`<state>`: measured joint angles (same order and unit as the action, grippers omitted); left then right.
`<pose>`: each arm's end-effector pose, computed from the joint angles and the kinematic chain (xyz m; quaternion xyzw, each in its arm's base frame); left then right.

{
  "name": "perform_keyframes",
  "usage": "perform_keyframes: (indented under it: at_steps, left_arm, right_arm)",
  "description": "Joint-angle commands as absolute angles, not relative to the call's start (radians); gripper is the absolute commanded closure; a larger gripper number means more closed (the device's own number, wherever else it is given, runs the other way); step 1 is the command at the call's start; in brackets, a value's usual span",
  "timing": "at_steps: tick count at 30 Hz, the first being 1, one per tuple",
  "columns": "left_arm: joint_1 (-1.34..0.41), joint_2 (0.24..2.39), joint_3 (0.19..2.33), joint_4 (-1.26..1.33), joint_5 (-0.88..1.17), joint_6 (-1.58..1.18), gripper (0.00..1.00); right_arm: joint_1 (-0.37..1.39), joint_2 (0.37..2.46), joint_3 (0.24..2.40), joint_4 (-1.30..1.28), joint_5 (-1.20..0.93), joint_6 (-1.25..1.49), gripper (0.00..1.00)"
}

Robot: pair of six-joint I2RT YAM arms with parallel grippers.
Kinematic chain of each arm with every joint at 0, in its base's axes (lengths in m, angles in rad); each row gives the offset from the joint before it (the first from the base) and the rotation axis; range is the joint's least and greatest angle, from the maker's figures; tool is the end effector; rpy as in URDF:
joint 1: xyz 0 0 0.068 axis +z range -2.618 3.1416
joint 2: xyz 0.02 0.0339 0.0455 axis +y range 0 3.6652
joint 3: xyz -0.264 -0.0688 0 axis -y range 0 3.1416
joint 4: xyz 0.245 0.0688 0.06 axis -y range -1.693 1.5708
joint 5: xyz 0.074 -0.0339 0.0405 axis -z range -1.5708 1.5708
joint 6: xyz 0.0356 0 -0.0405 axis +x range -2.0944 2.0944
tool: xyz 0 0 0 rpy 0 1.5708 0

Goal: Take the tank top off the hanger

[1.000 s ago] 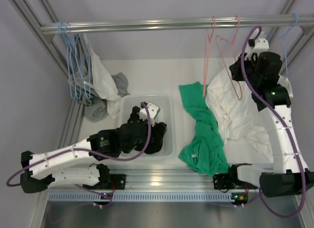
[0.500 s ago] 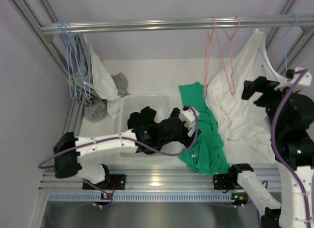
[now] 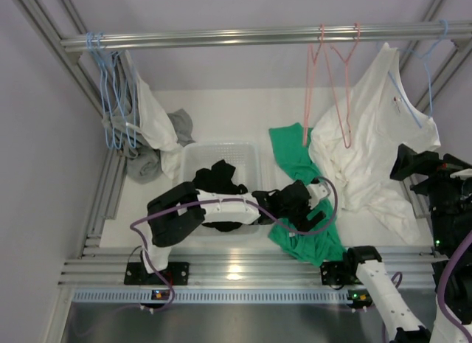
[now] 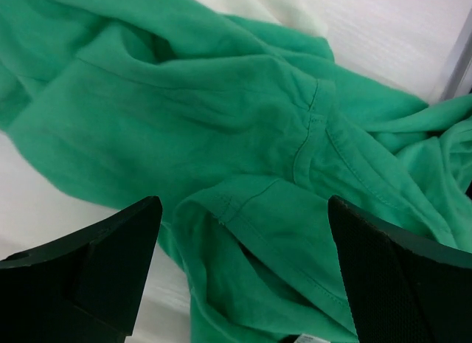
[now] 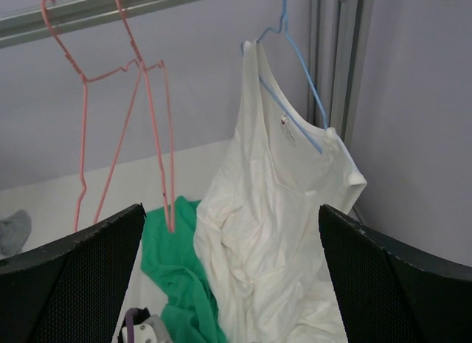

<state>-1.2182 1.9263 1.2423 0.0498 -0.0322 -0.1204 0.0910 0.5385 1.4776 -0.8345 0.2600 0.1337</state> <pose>0.1489 -0.4012 0.1877 0.4593 0.7649 -0.2687 0.3629 -0.0017 -0.0093 0.4934 0.1105 0.6613 -0.0036 0.7419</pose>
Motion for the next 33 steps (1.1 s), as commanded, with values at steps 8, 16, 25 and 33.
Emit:
perform_keyframes:
  at_steps: [8, 16, 25, 33]
  left_arm:
    - [-1.212, 2.02, 1.226, 0.06, 0.031, -0.244, 0.13]
    - [-1.212, 1.961, 1.17, 0.06, -0.084, -0.247, 1.0]
    - [-1.242, 1.637, 1.083, 0.049, -0.378, -0.238, 1.0]
    - [-1.256, 1.404, 1.091, 0.034, -0.531, -0.154, 1.0]
  right_arm:
    - [0.101, 0.554, 1.471, -0.887, 0.21, 0.1, 0.01]
    - [0.1, 0.531, 1.462, -0.871, 0.183, 0.089, 0.01]
    - [0.101, 0.503, 1.451, -0.861, 0.19, 0.075, 0.01]
    - [0.101, 0.492, 1.445, -0.841, 0.187, 0.083, 0.01]
